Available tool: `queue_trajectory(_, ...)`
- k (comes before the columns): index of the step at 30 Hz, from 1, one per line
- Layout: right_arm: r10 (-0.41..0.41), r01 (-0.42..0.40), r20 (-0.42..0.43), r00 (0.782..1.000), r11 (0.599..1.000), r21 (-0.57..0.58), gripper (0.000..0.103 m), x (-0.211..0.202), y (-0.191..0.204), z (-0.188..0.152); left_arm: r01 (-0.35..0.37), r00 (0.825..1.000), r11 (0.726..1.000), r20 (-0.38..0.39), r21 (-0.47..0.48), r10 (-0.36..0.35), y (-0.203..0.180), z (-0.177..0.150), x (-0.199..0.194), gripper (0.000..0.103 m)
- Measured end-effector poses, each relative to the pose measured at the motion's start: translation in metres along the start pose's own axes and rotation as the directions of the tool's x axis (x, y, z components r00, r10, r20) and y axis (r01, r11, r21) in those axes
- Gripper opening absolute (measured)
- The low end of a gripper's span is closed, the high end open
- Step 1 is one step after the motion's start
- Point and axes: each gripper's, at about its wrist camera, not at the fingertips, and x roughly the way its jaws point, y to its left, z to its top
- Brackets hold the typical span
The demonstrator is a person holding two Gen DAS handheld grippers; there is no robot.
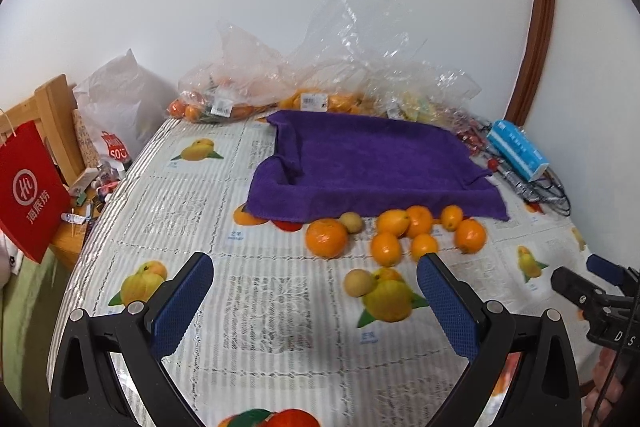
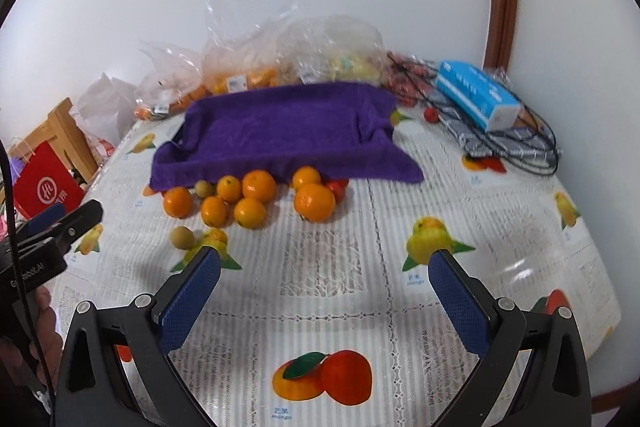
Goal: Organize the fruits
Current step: 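Grasp the small yellow fruit with the left tool while the right tool approaches a large mandarin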
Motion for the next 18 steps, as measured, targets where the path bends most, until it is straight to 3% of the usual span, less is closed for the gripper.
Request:
queue_trajectory(6, -0.024, 0.024, 0.003, 1.0, 0.999, -0.042, 0.102, 0.023, 0.001, -0.011, 0.008, 0.998, 1.0, -0.07, -0.016, -0.009, 0.008, -0.009, 0.026, 0.101)
queue_trajectory(11, -0.062, 0.066, 0.062, 0.996, 0.996, -0.055, 0.1, 0.032, 0.004, -0.015, 0.027, 0.994, 1.0, -0.109, -0.006, -0.028, 0.006, -0.014, 0.04, 0.097)
queue_trajectory(15, -0.045, 0.049, 0.057, 0.997, 0.996, -0.072, 0.09, 0.044, 0.005, -0.015, 0.044, 0.99, 0.999, -0.134, 0.005, -0.043, 0.0, -0.018, 0.055, 0.095)
queue_trajectory(18, -0.075, 0.077, 0.043, 0.996, 0.996, -0.054, 0.083, 0.053, 0.002, -0.017, 0.056, 0.983, 0.998, -0.177, 0.028, -0.05, -0.008, -0.023, 0.07, 0.088)
